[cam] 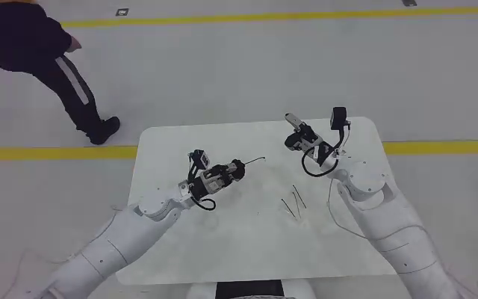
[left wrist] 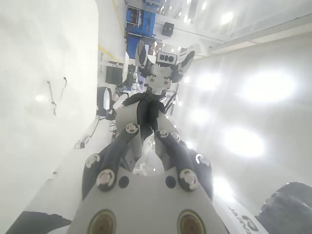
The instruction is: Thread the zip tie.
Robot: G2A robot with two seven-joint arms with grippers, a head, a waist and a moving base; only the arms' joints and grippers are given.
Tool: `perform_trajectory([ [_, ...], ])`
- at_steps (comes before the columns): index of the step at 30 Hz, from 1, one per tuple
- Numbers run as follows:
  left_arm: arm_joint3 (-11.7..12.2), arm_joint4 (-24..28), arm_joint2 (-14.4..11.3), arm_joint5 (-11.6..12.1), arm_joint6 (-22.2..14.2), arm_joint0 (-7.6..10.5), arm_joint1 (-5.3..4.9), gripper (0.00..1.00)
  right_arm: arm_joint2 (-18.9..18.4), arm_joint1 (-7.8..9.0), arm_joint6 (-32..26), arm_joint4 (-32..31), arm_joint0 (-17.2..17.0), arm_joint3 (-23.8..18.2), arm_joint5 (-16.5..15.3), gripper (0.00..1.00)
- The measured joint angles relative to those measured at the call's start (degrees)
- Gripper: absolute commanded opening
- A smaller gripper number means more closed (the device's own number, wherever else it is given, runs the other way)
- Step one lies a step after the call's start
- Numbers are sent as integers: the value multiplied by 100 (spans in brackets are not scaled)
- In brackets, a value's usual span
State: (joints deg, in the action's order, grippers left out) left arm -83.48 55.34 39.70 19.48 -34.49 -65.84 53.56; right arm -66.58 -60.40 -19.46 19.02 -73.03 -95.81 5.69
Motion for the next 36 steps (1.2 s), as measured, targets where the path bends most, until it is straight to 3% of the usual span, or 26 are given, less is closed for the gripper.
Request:
perform_trajectory([
  [3, 88, 135, 94, 0, -295, -29, 72, 0, 0, 0, 0, 0, 0, 0, 0, 100],
  [9, 85, 124, 89, 0, -272, -27, 69, 0, -13, -2, -138, 136, -49, 41, -93, 100],
  [14, 85, 125, 90, 0, -273, -27, 69, 0, -269, 40, -1927, 1091, -4, 665, -631, 100],
  [17, 85, 125, 90, 0, -273, -27, 69, 0, -324, 52, -2903, 1442, 127, 1090, -800, 100],
  [22, 85, 125, 90, 0, -273, -27, 69, 0, -160, 57, -4303, 1521, 455, 1603, -726, 100],
  [32, 85, 125, 90, 0, -273, -27, 69, 0, -133, 50, -4334, 1518, 461, 1616, -716, 100],
  [36, 85, 125, 90, 0, -273, -27, 69, 0, -29, -7, -4458, 1828, 588, 1801, -809, 100],
])
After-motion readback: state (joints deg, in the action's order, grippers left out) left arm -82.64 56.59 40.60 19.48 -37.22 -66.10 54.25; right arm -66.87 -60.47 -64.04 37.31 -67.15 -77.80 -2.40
